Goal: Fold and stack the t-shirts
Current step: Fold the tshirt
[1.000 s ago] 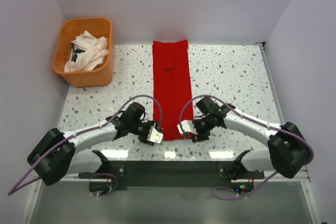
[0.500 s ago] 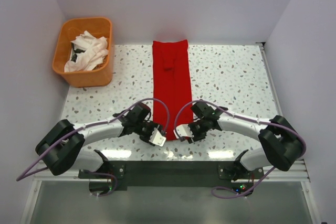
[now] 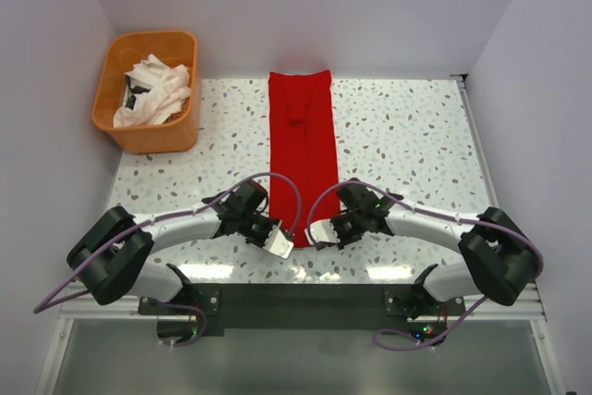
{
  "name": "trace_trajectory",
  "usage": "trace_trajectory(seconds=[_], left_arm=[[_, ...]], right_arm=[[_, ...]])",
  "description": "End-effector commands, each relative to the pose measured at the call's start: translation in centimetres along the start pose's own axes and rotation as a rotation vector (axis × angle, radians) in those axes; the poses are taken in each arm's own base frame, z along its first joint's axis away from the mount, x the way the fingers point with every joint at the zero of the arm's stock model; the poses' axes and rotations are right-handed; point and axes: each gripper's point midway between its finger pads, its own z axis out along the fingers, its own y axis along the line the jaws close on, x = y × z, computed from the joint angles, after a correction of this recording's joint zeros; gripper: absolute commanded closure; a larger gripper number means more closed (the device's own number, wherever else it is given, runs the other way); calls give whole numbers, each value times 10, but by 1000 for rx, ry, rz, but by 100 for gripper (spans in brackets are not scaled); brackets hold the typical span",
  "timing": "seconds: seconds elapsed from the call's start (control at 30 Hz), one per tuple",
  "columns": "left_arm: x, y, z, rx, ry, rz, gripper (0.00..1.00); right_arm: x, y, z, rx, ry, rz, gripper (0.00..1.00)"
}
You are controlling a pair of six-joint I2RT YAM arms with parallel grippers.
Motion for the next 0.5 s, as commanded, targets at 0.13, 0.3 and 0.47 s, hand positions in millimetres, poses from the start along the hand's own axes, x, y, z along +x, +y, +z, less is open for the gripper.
trace_trajectory(seconds=[0.13, 0.3, 0.47], left_arm=[[-38, 2, -12, 15, -94, 31, 100], [-71, -2, -23, 19, -170, 46, 100], [-70, 36, -46, -89, -154, 35, 100]], right_arm=[[-24, 15, -15, 9, -68, 0, 100], [-51, 23, -35, 19, -139, -9, 100], [-51, -3, -47, 82, -154, 32, 100]])
